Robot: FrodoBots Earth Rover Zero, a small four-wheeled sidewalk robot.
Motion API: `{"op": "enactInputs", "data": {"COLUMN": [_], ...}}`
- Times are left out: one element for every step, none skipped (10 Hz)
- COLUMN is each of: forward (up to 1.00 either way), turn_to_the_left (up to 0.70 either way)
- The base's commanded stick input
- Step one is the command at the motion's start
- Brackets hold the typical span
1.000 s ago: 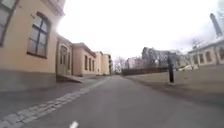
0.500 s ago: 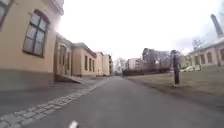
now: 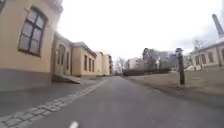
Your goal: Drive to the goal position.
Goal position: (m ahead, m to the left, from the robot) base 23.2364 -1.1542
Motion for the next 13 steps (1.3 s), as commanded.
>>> {"op": "enactInputs", "data": {"forward": [0.70, 0.70, 0.70, 0.70, 0.70, 0.70, 0.70, 0.70, 0.70, 0.70, 0.70, 0.70, 0.70], "turn_to_the_left": [0.00, 0.00, 0.00, 0.00, 0.00, 0.00, 0.00, 0.00, 0.00, 0.00, 0.00, 0.00, 0.00]}}
